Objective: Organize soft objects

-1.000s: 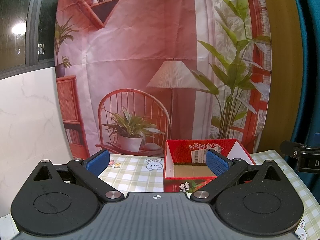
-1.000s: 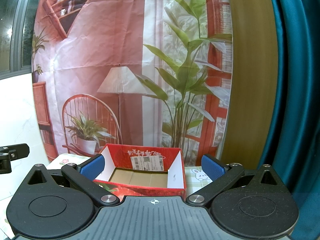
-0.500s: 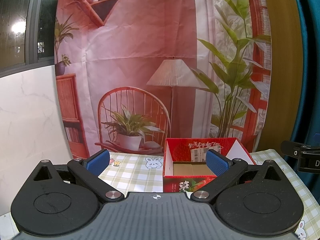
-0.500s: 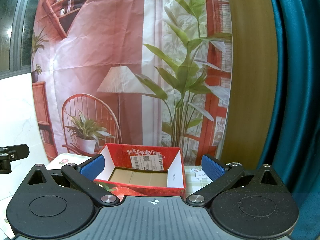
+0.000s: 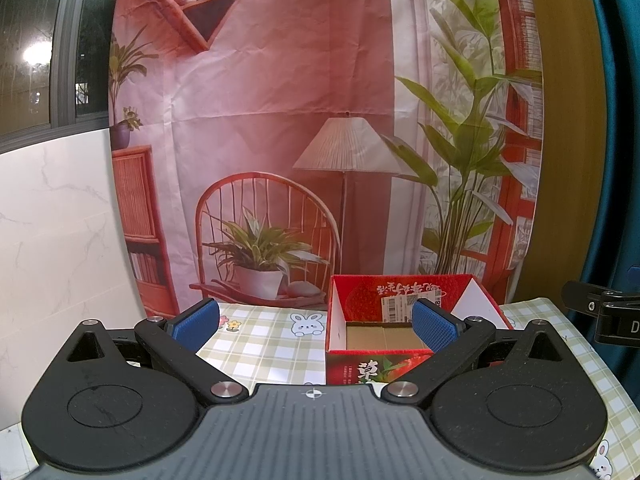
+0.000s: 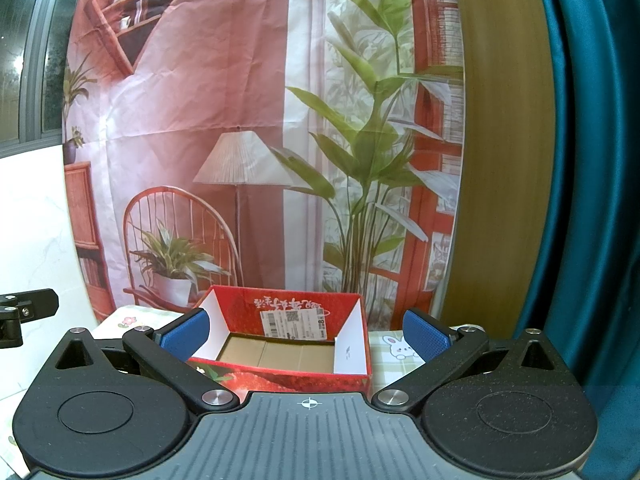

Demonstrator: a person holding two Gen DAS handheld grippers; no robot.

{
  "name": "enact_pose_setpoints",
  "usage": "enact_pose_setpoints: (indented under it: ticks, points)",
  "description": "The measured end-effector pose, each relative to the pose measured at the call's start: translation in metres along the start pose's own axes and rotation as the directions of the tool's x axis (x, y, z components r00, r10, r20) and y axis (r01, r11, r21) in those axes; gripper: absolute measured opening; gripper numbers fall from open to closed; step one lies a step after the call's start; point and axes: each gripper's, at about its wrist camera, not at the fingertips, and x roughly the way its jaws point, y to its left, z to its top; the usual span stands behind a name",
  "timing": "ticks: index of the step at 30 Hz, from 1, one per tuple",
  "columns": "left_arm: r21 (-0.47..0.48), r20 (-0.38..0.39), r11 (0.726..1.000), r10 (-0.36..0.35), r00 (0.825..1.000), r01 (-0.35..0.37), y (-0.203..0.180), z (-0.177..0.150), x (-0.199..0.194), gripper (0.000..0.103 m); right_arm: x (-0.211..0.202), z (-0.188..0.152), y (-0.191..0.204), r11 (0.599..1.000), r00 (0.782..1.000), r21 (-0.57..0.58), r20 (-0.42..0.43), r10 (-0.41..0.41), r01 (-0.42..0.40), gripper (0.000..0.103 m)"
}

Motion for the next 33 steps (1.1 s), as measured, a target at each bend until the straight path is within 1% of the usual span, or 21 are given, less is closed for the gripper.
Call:
enact_pose_setpoints:
  ticks: [16, 20, 21, 24, 27, 28, 30, 33]
  points:
    - [-0.003, -0.009, 1.0, -0.001, 1.0, 0.001, 0.001, 0.001, 0.002, 0.103, 0.0, 0.001, 0.002, 1.0, 1.0, 0.001, -0.001, -0.001, 0.001, 0.103]
    - [-0.006, -0.015, 1.0, -0.005, 1.0, 0.005, 0.001, -0.004, 0.007, 0.103, -0.002, 0.005, 0.008, 1.0, 1.0, 0.004, -0.001, 0.001, -0.001, 0.103]
    - [-0.008, -0.016, 1.0, -0.01, 1.0, 0.01, 0.001, -0.006, 0.008, 0.103, -0.005, 0.009, 0.006, 1.0, 1.0, 0.009, 0.003, 0.006, -0.006, 0.103]
    - [-0.011, -0.032, 1.0, -0.009, 0.999, 0.009, 0.004, -0.015, 0.017, 0.103, -0.005, 0.008, 0.004, 0.999, 0.999, 0.039, 0.017, 0.032, -0.033, 0.103]
    - [-0.024, -0.066, 1.0, 0.005, 0.998, -0.006, 0.008, -0.027, 0.029, 0.103, 0.004, -0.006, 0.002, 0.998, 0.999, 0.059, 0.034, 0.038, -0.04, 0.103]
    - [-0.033, -0.074, 0.999, 0.007, 0.997, -0.009, 0.01, -0.031, 0.033, 0.103, 0.011, -0.026, -0.01, 0.997, 0.998, 0.062, 0.034, 0.045, -0.047, 0.103]
    - [-0.04, -0.085, 0.999, 0.008, 0.996, -0.012, 0.013, -0.041, 0.04, 0.103, 0.02, -0.041, -0.011, 0.995, 0.997, 0.069, 0.02, 0.071, -0.072, 0.103]
    - [-0.019, -0.125, 1.0, 0.002, 0.992, -0.004, 0.014, -0.053, 0.053, 0.102, 0.035, -0.06, -0.004, 0.994, 0.997, 0.077, -0.021, 0.077, -0.076, 0.103]
